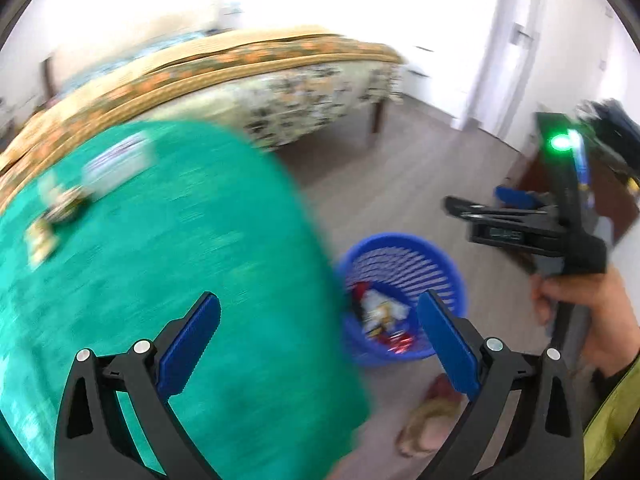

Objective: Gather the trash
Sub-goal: 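Move both open tools back over the table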

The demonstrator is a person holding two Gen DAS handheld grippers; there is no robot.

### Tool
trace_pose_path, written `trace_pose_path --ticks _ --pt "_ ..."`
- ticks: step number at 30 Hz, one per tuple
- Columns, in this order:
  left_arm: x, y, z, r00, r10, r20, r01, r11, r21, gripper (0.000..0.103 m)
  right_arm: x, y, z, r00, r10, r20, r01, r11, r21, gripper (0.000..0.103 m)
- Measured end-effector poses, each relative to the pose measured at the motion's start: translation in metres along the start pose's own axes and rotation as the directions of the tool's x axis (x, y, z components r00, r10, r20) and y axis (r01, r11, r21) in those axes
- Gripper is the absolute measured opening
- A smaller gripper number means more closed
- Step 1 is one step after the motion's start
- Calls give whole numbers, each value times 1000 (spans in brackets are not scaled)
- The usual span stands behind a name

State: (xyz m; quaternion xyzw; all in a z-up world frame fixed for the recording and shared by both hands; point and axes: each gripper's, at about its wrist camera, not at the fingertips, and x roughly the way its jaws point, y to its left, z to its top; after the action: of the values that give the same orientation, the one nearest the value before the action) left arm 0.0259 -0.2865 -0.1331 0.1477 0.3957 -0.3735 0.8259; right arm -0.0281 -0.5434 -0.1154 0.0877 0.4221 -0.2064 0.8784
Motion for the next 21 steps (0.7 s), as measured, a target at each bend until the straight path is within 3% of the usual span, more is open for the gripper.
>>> trace_pose_path --ticks 4,8,10,15,21 --pt "-30 70 -23 996 93 -5 -93 989 -117 98 -22 78 9 988 151 34 -146 983 -110 97" --pt "-55 144 -37 981 195 -25 -195 956 -218 98 -21 170 20 953 301 -33 -301 931 -206 97" --pt "-63 173 -38 967 250 -41 -252 936 -246 98 -13 204 22 941 334 -63 -339 911 -233 97" --pt "-65 222 -28 949 307 -67 -313 911 -267 98 21 278 16 925 344 -159 -378 870 -317 97" --pt "-40 255 16 958 286 -24 -278 905 -323 98 34 300 8 934 306 -182 -354 853 -383 98"
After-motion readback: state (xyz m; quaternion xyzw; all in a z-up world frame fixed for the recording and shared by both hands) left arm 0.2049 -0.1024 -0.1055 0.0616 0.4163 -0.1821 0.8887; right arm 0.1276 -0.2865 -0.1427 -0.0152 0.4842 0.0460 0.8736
